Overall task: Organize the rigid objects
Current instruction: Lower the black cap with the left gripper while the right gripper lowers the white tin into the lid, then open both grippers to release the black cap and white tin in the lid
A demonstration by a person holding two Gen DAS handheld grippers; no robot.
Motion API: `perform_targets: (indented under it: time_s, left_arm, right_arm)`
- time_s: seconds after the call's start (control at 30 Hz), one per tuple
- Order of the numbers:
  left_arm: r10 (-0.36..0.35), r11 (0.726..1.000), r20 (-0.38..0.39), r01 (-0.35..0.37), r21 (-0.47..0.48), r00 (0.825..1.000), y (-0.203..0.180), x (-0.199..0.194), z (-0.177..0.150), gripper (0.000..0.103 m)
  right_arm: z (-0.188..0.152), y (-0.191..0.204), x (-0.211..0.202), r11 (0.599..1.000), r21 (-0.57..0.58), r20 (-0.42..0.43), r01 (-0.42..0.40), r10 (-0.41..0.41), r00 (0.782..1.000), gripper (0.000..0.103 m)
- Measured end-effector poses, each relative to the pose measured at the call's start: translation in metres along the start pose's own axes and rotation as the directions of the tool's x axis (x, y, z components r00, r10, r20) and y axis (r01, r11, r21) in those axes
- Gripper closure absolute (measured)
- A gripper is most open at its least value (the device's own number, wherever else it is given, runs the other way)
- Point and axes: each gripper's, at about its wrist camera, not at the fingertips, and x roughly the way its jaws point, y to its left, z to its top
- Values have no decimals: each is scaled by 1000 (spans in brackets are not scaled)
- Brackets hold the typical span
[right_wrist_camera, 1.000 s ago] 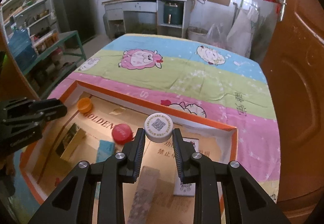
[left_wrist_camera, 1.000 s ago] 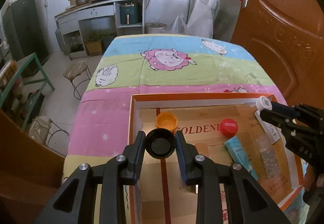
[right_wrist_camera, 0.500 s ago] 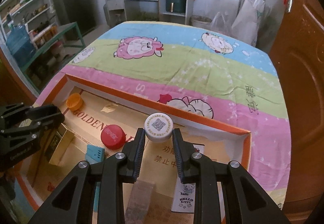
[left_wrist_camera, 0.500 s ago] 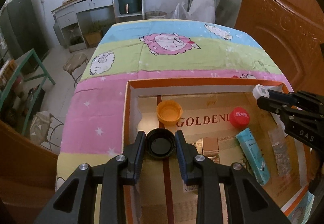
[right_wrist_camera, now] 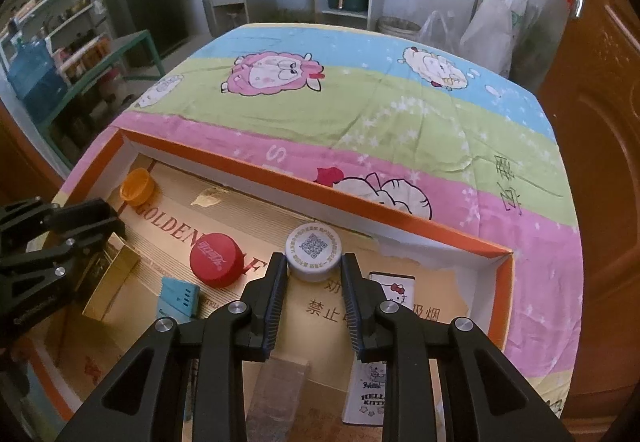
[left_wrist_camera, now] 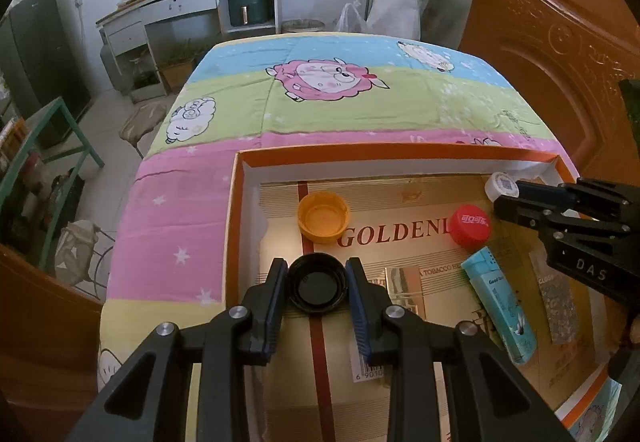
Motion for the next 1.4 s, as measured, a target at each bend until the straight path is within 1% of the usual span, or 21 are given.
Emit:
perform_targets:
  time_s: [0.23, 0.3, 0.37, 0.47, 0.5, 0.57, 0.67, 0.97, 1.4]
  left_arm:
    - [-11, 1000, -1, 11, 1, 1000, 1, 1, 0, 72]
    - [-15, 1000, 1, 15, 0, 1000, 1, 1, -1, 70]
    - [-20, 1000, 6, 20, -5, 1000, 2, -1, -1, 62]
    - [-27, 1000, 18, 27, -8, 999, 1, -5, -1, 58]
    - [-30, 1000, 22, 30, -8, 999, 1, -7, -1, 58]
    - [-32, 999, 25, 32, -4, 999, 0, -10, -1, 57]
    - [-29, 1000, 34, 29, 0, 999, -1, -13, 0, 57]
    - [-31, 999, 82, 32, -10, 996, 0, -37, 0, 57]
    - [-43, 999, 123, 46, -26, 992, -6, -67, -11, 57]
  right_arm:
    - [0, 1, 0, 1000, 1, -1, 9, -9, 1000, 74]
    - [-1, 0, -1, 1000, 3, 1, 11, -11, 1000, 74]
    - [-1, 0, -4, 1000, 5, 8, 12, -12, 1000, 74]
    - [-2, 0, -6, 1000, 5, 11, 14, -14, 1000, 73]
    - [-2, -1, -7, 1000, 7, 11, 15, -15, 1000, 73]
    - [-3, -1, -9, 1000, 12, 15, 15, -15, 1000, 68]
    - [-3, -3, -15, 1000, 22, 26, 14, -15, 1000, 67]
    - [-12, -7, -38, 998, 58, 53, 14, -17, 998, 66]
    - [-30, 3, -73, 997, 72, 77, 12, -18, 997, 66]
